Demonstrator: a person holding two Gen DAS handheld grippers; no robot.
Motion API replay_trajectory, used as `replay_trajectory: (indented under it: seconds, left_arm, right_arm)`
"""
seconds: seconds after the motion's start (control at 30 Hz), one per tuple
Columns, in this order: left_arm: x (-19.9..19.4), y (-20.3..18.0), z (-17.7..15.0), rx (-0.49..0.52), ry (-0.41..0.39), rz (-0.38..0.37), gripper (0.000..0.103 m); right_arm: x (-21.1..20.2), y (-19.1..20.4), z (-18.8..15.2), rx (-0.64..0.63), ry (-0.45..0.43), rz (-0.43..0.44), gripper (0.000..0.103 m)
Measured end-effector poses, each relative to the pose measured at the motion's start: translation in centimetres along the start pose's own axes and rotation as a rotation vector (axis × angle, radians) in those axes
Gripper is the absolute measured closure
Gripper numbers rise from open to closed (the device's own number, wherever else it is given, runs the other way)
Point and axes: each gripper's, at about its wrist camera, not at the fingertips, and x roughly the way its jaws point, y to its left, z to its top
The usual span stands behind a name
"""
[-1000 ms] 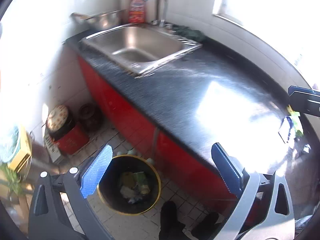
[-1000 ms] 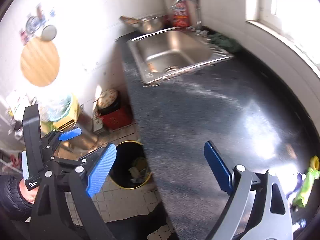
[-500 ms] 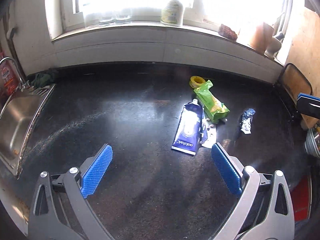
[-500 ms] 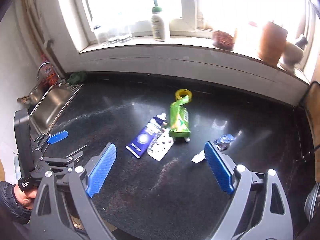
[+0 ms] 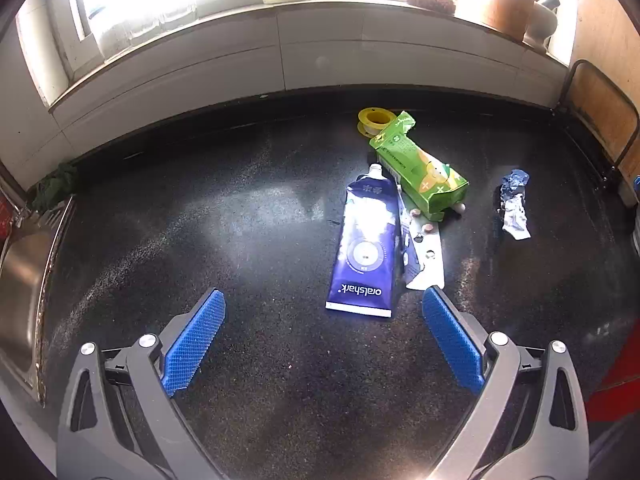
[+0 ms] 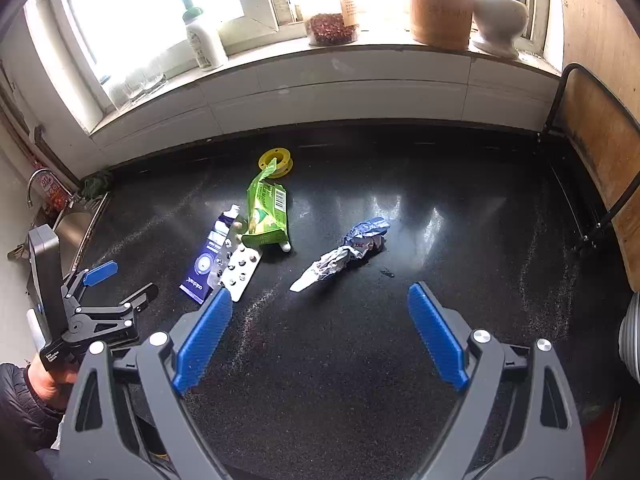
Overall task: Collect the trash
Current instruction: 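Return both grippers to the counter toward the toothpaste tube and foil, then grasp the blue toothpaste tube with the left gripper while the right gripper grasps the foil wrapper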
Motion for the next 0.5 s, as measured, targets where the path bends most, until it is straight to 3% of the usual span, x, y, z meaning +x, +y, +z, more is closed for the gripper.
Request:
replay_trajectory:
  seconds: [0.23, 0.5]
  left_arm:
    - [5.1, 0.9, 0.5, 0.0, 0.054, -0.017, 0.007]
    - [9.0, -1.2, 2.0, 0.127, 0.078, -0.045, 0.007]
  right_arm:
    - [7.3, -1.5, 0.9, 0.074, 0.12, -0.018, 0.016]
    - [14.5, -2.5, 2.4, 0.092, 0.218, -0.075, 0.016]
